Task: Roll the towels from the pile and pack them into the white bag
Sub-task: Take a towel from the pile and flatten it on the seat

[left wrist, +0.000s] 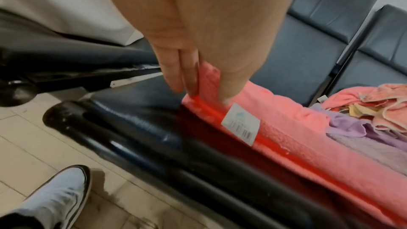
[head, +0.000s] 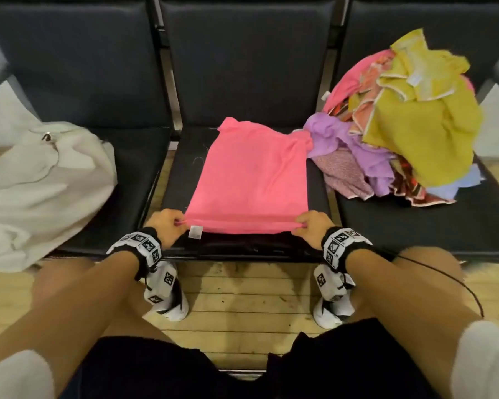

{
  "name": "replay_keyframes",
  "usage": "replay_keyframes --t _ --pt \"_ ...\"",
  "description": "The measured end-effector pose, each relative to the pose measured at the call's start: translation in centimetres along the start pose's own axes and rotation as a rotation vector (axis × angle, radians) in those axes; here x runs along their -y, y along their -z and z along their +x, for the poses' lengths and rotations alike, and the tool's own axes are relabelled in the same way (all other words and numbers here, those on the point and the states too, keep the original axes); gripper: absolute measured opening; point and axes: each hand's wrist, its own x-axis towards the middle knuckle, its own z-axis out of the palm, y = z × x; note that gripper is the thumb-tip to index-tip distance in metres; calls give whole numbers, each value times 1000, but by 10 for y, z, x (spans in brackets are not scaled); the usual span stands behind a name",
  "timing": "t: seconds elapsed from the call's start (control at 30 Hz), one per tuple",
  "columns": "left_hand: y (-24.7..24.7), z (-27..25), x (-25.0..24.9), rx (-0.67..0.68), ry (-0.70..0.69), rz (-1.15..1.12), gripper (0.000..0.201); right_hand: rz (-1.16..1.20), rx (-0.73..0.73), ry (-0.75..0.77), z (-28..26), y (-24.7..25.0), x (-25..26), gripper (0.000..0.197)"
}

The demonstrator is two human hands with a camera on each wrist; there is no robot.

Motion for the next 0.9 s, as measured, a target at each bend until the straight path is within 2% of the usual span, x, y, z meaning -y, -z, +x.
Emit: replay_keyframes --t 0.17,0.27,0.43,0.53,0.57,0.63,0.7,0.77,0.83,0.9 --pt "-23 0 5 3 -68 7 12 -72 31 59 -8 -11 -7 14" --pt "-28 -1 7 0 -76 10 14 -130 32 100 -14 -19 -12 23" --pt "-32 -4 11 -60 -90 -23 9 -59 -116 195 -14 -30 -21 29" --pt "-26 2 9 -129 -82 -61 10 29 -105 144 -3 -22 -15 27" --pt "-22 6 7 -183 -69 -87 8 73 -141 102 0 -16 -10 24" --pt "-7 18 -3 -300 -80 -160 7 199 -324 88 7 0 1 22" --pt "8 28 -15 -406 -165 -196 15 295 -539 192 10 14 15 21" --pt "14 31 -20 -444 -228 -207 18 238 -628 323 10 17 18 24" --pt "5 27 -12 -392 -202 -120 15 107 -563 400 7 5 6 33" --pt "-15 15 5 -258 -168 46 9 -2 -422 401 -1 -15 -13 25"
